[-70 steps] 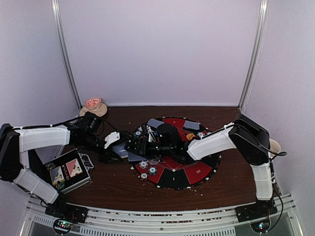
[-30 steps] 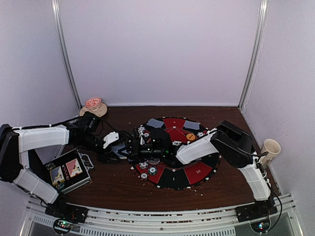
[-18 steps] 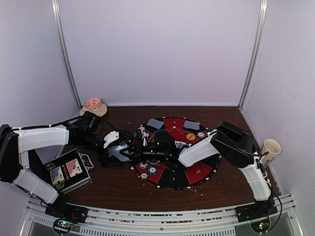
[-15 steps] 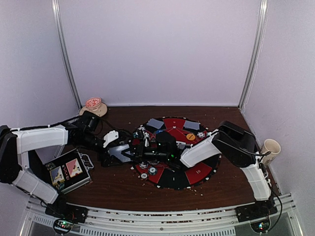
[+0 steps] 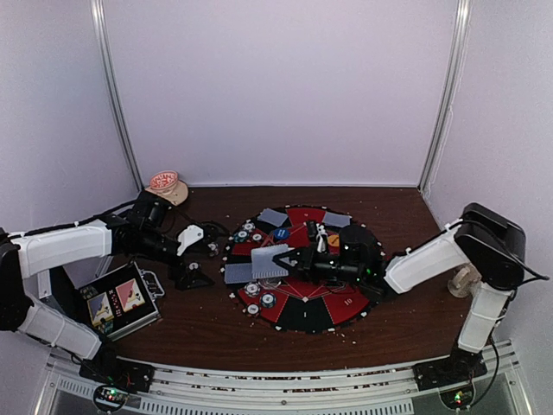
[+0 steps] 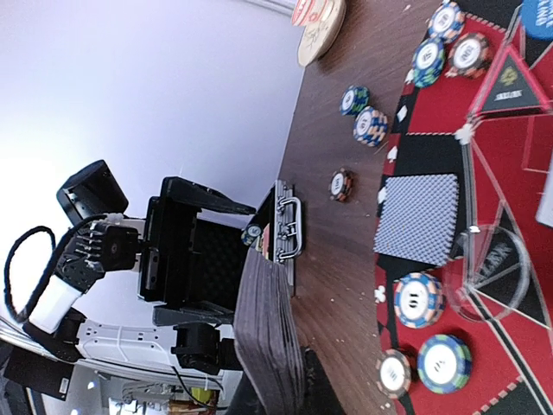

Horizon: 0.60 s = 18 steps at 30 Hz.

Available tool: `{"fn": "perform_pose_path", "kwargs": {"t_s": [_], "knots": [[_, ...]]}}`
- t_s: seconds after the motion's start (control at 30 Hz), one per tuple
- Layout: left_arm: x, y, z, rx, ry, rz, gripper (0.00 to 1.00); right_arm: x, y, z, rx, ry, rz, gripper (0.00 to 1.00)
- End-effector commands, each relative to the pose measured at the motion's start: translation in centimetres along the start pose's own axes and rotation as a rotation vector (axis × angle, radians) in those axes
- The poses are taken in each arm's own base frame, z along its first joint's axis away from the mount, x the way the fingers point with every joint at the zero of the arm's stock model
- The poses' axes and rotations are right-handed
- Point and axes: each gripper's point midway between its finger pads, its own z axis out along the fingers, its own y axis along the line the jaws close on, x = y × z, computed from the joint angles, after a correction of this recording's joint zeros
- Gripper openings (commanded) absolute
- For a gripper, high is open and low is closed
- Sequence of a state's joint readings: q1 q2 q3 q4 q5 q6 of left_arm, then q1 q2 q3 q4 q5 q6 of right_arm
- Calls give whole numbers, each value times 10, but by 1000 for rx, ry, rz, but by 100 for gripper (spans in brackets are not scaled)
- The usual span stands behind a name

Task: Distribute texas hold em gaming equipment
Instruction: Place the face-down deck piles on the poker table mat.

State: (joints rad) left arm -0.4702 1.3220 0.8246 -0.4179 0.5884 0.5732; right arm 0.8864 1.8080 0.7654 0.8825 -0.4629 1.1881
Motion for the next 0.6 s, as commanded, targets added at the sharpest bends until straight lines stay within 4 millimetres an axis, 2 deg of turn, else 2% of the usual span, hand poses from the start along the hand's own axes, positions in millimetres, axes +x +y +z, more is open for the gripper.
{"fn": "perform_pose_path", "kwargs": {"t_s": [0.0,0.17,0.2,0.37,0.57], "knots": [[-5,3,-2,-7,-31,0,98,-8,-13,-51,109,-85,-50,0],[-4,4,-3,-11,-30,-2,98,0,-39,-101,270,-110,-68,0],[-4,4,-3,-12,-29,-3,98,6,-48,-108,312,-91,-62,0],[-4,5,-3,-14,-28,-4,98,21,-64,-136,423,-53,-57,0],[-4,5,-4,-14,-30,-3,98,43,-101,-169,559,-29,-15,0]]}}
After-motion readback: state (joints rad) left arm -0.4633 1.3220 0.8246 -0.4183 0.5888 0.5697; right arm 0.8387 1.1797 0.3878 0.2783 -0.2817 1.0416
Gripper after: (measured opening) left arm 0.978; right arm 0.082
